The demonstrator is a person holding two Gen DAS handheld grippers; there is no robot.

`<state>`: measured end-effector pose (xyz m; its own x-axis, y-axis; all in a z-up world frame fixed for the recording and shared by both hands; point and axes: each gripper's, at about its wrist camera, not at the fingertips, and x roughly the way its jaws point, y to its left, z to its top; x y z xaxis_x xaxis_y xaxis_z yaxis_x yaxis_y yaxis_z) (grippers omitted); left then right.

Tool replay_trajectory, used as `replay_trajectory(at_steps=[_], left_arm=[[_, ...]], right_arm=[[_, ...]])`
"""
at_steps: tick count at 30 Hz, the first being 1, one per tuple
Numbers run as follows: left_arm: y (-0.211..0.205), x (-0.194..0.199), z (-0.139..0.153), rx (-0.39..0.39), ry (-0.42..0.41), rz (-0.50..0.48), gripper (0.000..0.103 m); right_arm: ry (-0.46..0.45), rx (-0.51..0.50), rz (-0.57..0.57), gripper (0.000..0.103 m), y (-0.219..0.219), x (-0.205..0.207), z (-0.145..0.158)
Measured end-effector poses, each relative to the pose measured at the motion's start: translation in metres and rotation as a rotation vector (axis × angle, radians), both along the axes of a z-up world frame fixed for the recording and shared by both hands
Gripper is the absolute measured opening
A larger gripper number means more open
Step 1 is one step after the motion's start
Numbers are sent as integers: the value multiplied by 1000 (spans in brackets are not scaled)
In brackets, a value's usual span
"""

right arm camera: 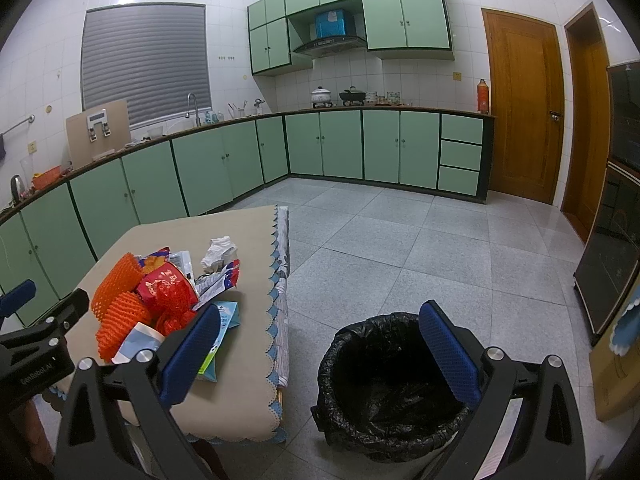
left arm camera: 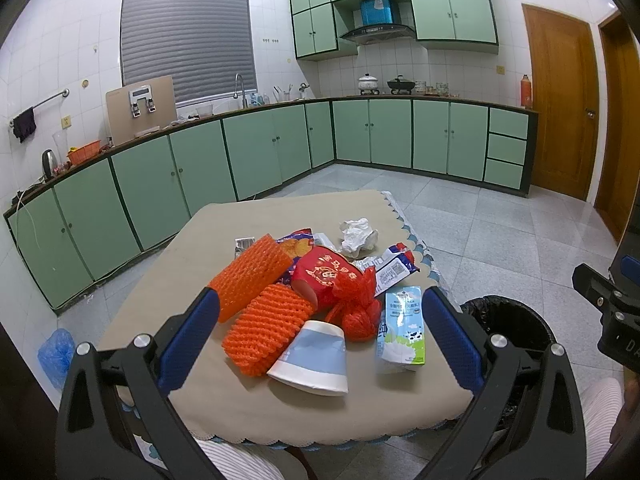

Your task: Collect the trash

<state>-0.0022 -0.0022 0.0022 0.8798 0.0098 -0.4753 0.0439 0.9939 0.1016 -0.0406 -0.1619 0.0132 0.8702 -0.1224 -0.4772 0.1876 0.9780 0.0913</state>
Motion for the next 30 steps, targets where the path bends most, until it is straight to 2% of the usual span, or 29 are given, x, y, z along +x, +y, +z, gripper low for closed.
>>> replay_trajectory(at_steps=[30], left_arm=[[0,0,0,0,0,-1,98]], right_arm=[[1,1,2,97,0,1,-2]])
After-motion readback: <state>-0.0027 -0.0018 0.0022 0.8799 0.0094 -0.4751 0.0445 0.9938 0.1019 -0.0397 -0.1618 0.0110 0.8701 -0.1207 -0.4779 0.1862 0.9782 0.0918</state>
